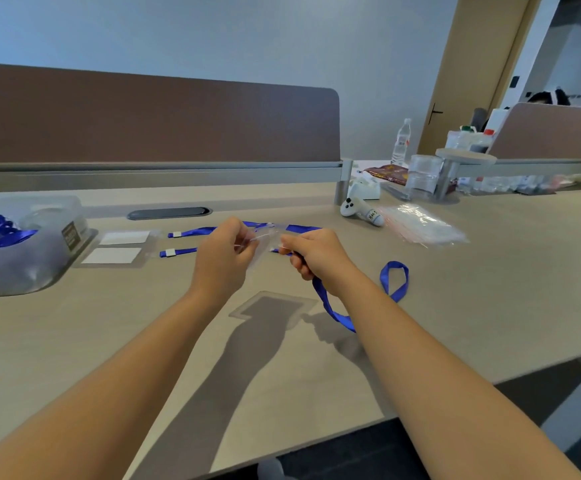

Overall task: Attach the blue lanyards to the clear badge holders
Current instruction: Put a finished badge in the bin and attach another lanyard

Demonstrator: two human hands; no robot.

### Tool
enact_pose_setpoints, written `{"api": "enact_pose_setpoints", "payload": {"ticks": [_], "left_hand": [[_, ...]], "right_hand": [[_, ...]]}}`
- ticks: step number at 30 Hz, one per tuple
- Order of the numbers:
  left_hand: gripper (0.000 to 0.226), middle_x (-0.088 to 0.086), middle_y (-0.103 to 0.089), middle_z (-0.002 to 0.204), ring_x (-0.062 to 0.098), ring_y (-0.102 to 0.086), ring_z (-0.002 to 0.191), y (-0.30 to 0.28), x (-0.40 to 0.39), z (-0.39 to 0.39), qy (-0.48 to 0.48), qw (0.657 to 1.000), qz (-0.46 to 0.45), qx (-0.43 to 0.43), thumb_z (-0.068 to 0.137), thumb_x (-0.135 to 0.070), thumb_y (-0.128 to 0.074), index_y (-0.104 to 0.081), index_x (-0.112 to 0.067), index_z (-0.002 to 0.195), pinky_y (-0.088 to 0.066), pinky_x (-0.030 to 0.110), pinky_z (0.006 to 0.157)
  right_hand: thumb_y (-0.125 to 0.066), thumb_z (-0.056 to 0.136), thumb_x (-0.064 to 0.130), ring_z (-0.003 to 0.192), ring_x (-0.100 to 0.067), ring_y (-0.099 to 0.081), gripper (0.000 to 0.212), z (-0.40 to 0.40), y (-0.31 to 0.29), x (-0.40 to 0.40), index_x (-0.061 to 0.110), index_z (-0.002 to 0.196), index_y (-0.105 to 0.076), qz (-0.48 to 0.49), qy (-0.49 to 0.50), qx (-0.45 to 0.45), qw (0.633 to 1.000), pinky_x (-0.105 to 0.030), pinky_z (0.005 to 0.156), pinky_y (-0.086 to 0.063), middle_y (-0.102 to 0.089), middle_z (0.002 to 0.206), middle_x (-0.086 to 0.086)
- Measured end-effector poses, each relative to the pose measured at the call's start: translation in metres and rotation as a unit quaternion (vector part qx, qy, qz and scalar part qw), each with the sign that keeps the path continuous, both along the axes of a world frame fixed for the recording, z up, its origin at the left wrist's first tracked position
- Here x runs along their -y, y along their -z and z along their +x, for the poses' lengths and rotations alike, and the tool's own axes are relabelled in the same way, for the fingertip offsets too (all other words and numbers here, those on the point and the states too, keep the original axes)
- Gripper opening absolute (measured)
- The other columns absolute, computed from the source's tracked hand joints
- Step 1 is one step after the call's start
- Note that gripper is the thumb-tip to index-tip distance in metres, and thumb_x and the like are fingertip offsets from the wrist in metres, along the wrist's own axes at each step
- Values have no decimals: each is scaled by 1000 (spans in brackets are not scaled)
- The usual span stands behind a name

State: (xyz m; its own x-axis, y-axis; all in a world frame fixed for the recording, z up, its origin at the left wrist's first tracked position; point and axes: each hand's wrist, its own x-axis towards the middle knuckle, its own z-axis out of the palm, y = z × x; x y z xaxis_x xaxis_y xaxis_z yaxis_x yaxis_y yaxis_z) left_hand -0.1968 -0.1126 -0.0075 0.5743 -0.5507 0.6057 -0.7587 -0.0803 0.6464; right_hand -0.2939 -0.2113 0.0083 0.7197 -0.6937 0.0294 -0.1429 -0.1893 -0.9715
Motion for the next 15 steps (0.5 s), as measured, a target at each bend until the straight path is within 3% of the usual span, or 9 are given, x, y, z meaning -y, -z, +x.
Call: {"api": "enact_pose_setpoints", "payload": {"ticks": [5, 8, 12, 15], "left_hand": [[8, 17, -55, 69, 28, -47, 64, 6, -2, 8, -2, 997, 17, 73, 81, -2, -56, -54, 5, 76, -31, 20, 53], [7, 20, -62, 76, 26, -47, 65, 9, -2, 10, 6, 996, 27, 90, 81, -1, -56, -57, 4, 85, -33, 24, 53], [29, 19, -68, 90, 24, -53, 73, 12, -4, 15, 17, 995, 16, 98, 80, -1, -57, -58, -4, 109, -42, 30, 69], [30, 20, -68, 94, 26, -55, 78, 12, -8, 20, 21, 995, 17, 92, 80, 2, -56, -59, -5, 109, -42, 32, 72]], "right_hand": [[-51, 91, 23, 27, -3, -34, 31, 3, 0, -2, 11, 63, -60, 42, 2, 8, 999, -12, 32, -31, -44, 33, 8], [-48, 92, 24, 36, -5, -36, 32, 6, 1, -5, 13, 65, -59, 34, -13, 15, 999, -12, 35, -31, -46, 44, 4], [-46, 92, 16, 47, -12, -38, 27, 9, 1, -9, 15, 67, -58, 27, -39, 19, 999, -18, 45, -33, -47, 56, -2], [-45, 91, 8, 51, -13, -40, 25, 15, 3, -11, 14, 70, -58, 38, -59, 19, 997, -21, 50, -35, -51, 61, -3]]}}
